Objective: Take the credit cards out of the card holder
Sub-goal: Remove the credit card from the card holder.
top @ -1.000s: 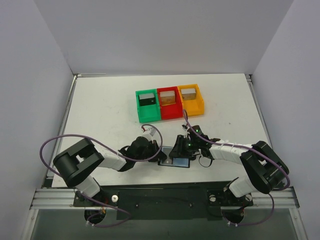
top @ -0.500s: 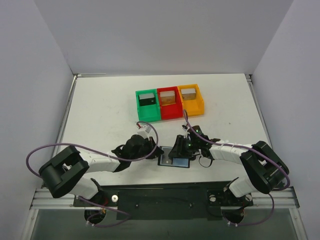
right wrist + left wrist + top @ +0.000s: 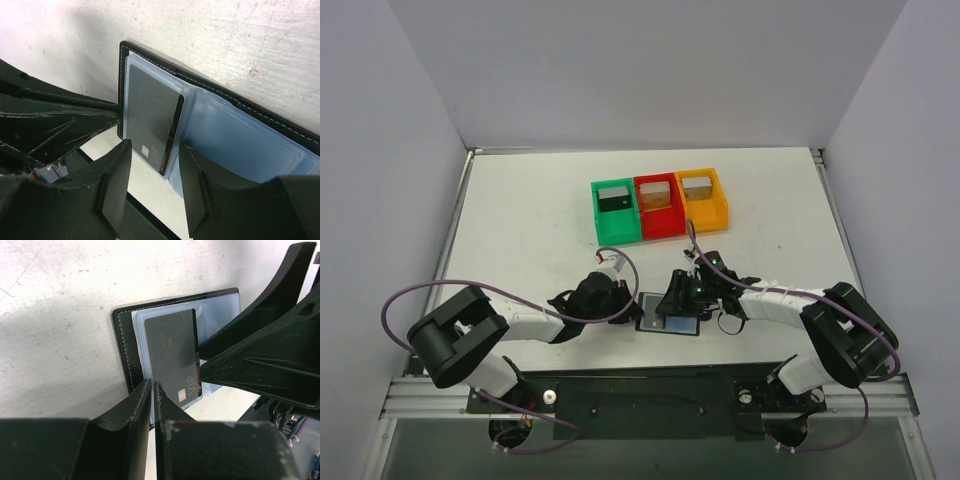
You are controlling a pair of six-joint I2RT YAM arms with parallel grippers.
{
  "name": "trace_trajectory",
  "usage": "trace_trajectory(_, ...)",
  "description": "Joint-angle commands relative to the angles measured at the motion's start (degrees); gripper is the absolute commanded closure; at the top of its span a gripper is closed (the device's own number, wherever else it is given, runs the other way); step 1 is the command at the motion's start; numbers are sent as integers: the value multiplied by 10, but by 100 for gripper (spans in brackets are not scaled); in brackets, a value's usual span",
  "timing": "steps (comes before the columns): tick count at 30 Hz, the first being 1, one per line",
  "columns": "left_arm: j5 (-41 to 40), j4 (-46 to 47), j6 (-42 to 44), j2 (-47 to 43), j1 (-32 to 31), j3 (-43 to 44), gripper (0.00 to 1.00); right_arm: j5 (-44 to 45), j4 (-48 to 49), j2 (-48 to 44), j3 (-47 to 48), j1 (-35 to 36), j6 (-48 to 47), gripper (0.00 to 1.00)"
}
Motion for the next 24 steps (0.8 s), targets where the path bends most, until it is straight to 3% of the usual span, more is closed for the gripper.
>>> trace_trajectory(1, 11, 28, -4, 12, 2, 12, 83, -1, -8, -16, -5, 1, -4, 61)
trace_trajectory(10, 17, 30, -1, 30, -5, 22, 78, 1, -13, -17, -4, 0, -5, 59)
trace_trajectory(24, 19, 48, -9, 78, -37, 38, 80, 4, -24, -26, -5, 0, -8, 59)
